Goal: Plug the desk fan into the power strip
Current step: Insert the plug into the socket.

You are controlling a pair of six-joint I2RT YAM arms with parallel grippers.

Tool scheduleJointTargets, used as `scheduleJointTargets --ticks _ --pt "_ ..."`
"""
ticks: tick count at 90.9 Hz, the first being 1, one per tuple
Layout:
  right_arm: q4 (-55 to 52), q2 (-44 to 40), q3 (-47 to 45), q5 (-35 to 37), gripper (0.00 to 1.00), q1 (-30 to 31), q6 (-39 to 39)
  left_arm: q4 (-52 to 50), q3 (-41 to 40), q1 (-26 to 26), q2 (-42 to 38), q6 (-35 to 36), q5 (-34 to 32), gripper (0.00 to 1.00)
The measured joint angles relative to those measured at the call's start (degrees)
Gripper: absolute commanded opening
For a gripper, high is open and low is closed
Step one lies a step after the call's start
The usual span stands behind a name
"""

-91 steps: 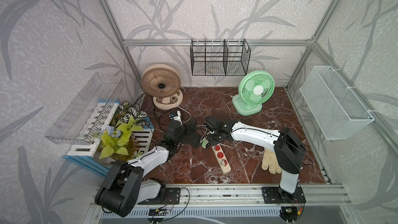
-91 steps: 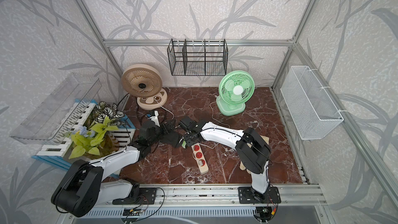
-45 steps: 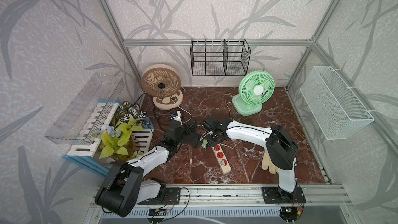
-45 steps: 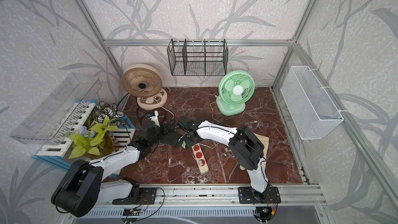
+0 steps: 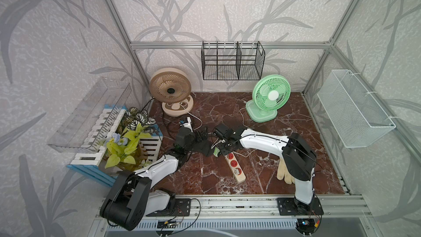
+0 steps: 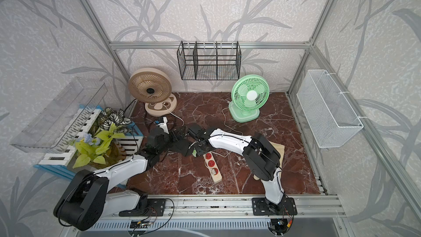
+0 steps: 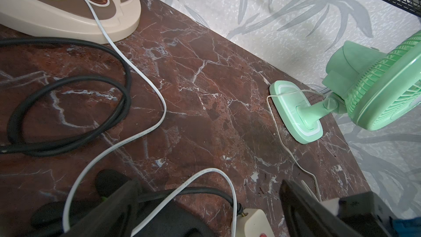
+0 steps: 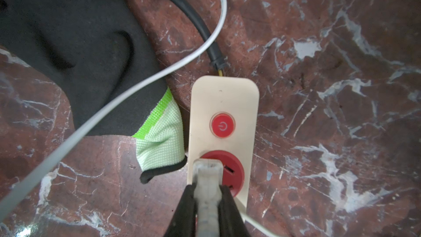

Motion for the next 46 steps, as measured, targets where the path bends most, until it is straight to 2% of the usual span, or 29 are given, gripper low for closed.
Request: scheduleJointTargets --ticks 26,46 --pt "11.04 -4.13 -10.67 -1.92 0.00 -0.59 1.46 0.00 0.02 0.00 0.00 0.00 0.00 1.00" --pt "12.98 -4.42 -11.98 -2.21 0.00 -0.68 1.53 0.02 0.02 0.00 0.00 0.00 0.00 1.00"
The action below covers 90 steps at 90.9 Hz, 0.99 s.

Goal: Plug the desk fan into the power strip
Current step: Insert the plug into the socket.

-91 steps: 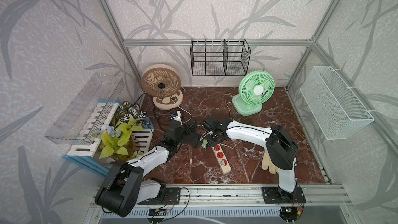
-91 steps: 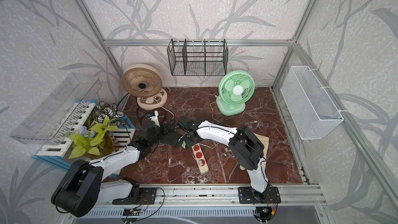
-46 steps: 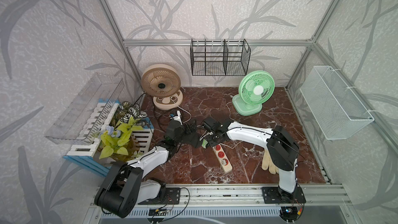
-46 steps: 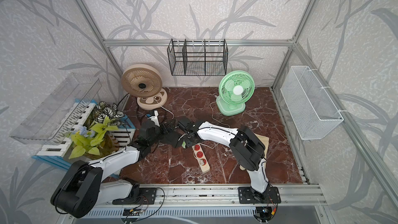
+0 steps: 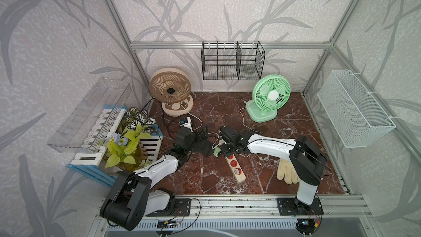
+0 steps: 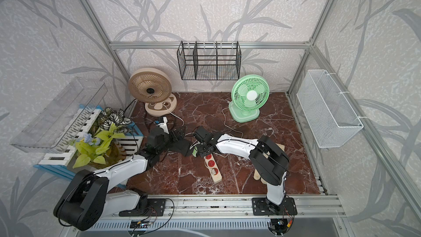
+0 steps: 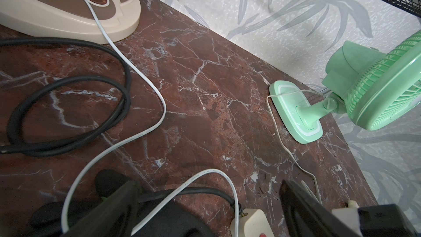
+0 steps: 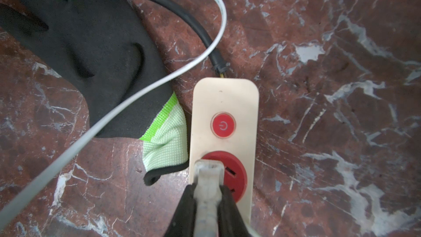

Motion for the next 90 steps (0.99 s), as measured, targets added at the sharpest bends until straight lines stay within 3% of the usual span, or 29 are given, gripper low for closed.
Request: scheduleJointTargets --ticks 36,75,90 --pt "-12.96 6.12 11.13 -1.01 0.00 -0.42 -2.54 0.00 0.00 0.00 0.00 0.00 -0.02 1.00" --pt "-13.25 5.97 11.23 -1.31 0.00 -0.59 -2.78 -0.07 -0.02 0.00 -0.26 0.00 0.00 1.00" --pt "-14.34 5.14 12.63 -1.31 0.15 -0.59 -2.78 0.07 -0.22 0.00 -4.24 0.02 0.00 1.00"
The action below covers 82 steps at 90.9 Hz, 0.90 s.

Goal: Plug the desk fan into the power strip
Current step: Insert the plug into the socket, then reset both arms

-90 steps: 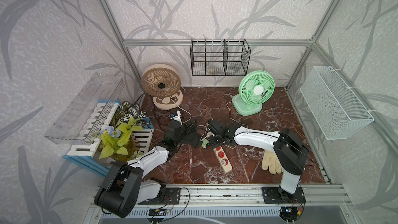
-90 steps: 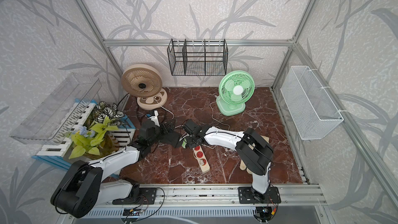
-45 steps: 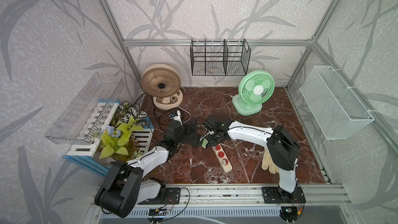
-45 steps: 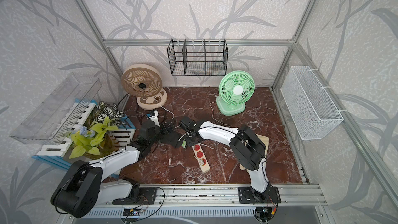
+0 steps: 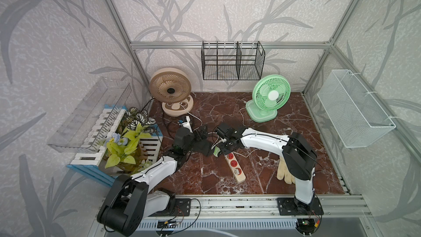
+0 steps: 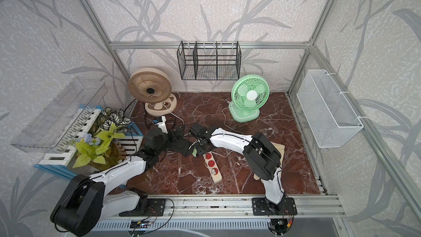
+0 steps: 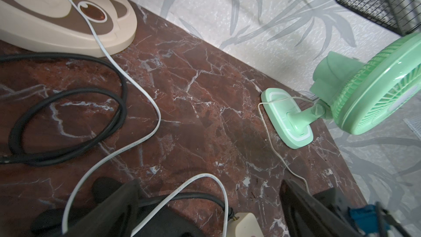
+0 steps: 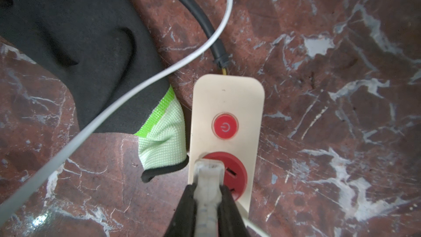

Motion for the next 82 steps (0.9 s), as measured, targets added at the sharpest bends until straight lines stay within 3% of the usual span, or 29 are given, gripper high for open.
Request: scheduleJointTargets --ticks 22,35,63,82 --pt "-3.08 -0.90 0.44 -0.42 0.29 0.00 -0.66 0.85 -1.73 -0.20 -6.78 0.00 0.00 1.00" --pt "-5.07 -5.51 -1.81 -0.79 0.41 0.02 -0.85 0.83 -2.25 -0.96 -8.31 -0.02 0.09 1.00" --pt "-1.75 -29.09 -15.04 -0.46 0.99 -0.11 -1.03 -1.79 -1.92 -3.17 -11.91 -0.11 -0.39 1.00" --pt "1.66 -45.83 -27.58 2.78 0.99 -5.57 -2.21 -11.87 0.70 -3.56 -17.40 -0.31 -3.10 1.00"
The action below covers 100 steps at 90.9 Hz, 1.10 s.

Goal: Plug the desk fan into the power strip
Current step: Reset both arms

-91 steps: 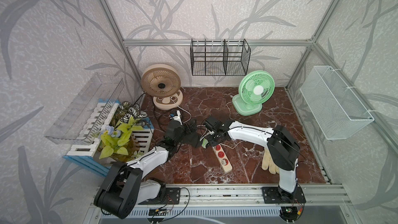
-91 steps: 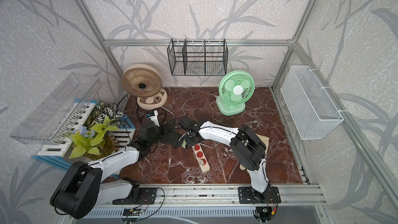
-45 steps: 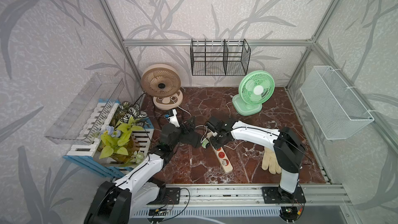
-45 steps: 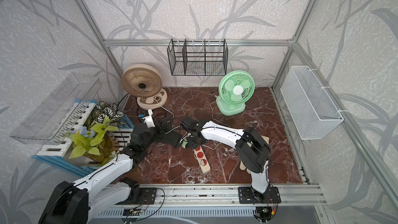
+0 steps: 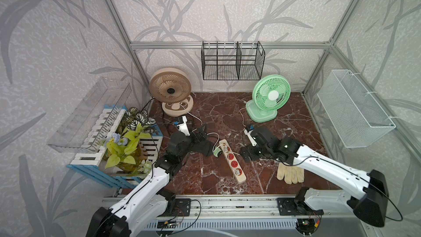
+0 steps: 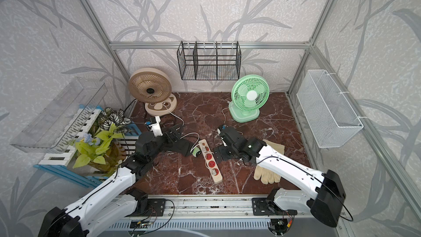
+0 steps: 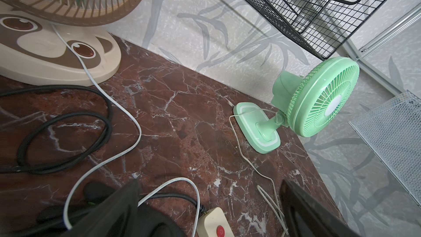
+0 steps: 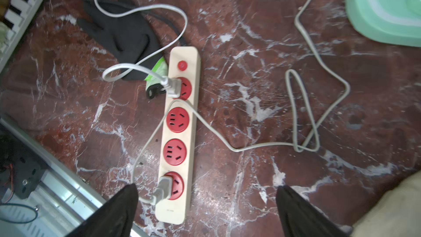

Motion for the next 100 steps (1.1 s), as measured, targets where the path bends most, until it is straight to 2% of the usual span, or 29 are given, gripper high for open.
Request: scheduleJointTargets --ticks 17,35,58,73,89,100 --pt "4.07 -14.12 -8.24 3.19 0.99 -9.99 -2.12 -5.90 0.28 -0.13 -5.70 0.96 -3.69 1.00" --pt "13.31 -20.72 -16.81 2.51 0.99 -23.78 -4.17 -7.91 -0.35 -0.33 -5.42 3.76 -10.38 1.00" --pt "29.00 -20.28 -27.93 2.01 0.99 -33.97 -6.73 -6.10 -4.02 0.26 -2.71 10.56 -21.68 1.00" --pt "39.08 -20.04 -34.75 4.68 0.99 -39.52 -7.43 -1.49 -7.56 2.14 -1.31 15.67 -27.52 1.00" --pt "49.92 -19.15 -39.56 8.66 0.99 -42.05 -9.07 6.58 -12.63 2.51 -1.62 25.05 -29.00 1.00" --pt "59.34 -12.85 -41.66 11.39 0.99 -42.95 -9.35 17.46 -17.42 3.32 0.39 31.10 -28.85 1.00"
